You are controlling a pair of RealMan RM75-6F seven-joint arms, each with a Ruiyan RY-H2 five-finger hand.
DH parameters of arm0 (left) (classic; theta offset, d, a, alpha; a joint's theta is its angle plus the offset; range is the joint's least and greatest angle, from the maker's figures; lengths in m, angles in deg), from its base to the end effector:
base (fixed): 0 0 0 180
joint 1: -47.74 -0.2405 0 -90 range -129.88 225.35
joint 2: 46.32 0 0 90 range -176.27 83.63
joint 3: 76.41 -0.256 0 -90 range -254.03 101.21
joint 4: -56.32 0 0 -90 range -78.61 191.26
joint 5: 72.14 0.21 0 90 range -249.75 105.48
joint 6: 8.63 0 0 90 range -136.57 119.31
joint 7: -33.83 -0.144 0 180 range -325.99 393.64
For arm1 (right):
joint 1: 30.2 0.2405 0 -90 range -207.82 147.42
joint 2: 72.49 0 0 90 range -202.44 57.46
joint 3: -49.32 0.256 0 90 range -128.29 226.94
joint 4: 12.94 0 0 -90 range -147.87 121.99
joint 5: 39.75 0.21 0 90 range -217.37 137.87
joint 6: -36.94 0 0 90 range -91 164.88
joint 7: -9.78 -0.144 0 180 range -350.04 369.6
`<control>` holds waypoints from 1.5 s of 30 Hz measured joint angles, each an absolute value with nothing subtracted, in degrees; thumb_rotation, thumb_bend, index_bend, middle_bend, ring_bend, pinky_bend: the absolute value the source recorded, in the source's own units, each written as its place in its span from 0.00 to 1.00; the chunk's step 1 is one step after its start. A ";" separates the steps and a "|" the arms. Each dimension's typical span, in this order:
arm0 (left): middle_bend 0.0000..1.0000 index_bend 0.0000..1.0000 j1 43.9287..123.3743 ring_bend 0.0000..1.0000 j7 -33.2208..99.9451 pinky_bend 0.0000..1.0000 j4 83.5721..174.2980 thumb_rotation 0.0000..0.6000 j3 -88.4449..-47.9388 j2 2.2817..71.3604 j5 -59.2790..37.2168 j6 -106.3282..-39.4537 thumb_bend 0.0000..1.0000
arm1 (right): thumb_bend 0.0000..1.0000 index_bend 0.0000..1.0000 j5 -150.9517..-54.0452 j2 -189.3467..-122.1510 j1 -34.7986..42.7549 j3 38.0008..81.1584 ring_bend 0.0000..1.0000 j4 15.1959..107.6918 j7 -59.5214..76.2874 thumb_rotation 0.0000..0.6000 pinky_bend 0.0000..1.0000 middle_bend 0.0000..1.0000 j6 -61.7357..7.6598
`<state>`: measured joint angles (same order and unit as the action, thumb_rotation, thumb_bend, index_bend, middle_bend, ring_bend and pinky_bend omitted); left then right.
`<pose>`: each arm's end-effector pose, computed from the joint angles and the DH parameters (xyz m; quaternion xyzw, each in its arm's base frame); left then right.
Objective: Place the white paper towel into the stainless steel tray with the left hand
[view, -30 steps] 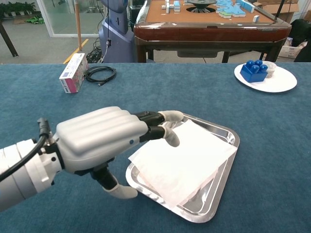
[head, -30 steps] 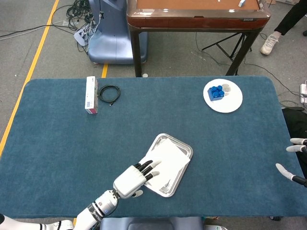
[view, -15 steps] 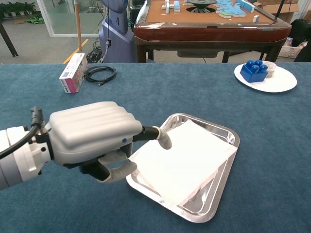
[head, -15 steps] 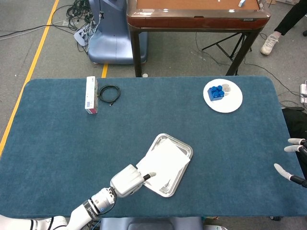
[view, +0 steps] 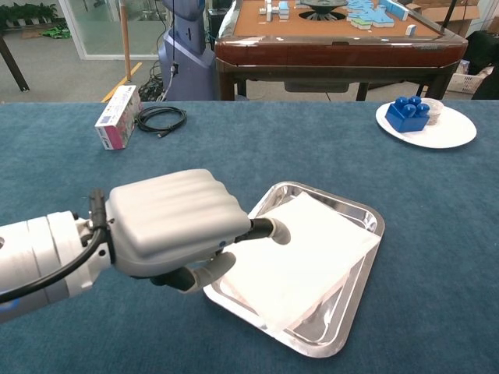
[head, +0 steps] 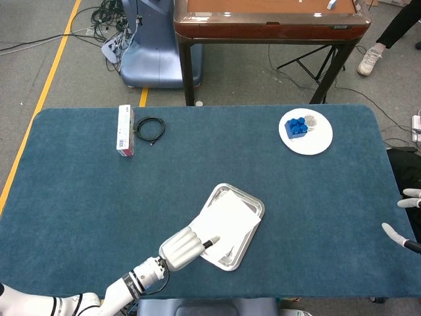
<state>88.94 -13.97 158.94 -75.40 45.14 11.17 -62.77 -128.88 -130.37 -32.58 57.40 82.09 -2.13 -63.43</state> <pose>-0.0689 0.2212 -0.0528 -0.8805 -0.1144 -0.3632 0.2822 -0.2976 -0.1538 0.2321 0.4978 -0.3330 0.5133 0.6147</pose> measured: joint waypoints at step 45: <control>1.00 0.25 91.45 0.99 -20.07 1.00 149.95 1.00 -75.72 51.03 1.11 -61.40 0.63 | 0.12 0.45 -128.08 -130.45 -33.01 58.16 0.27 82.06 -1.87 1.00 0.43 0.35 -63.63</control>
<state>91.45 -20.07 149.95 -75.72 51.03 1.11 -61.40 -128.08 -130.45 -33.01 58.16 82.06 -1.87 -63.63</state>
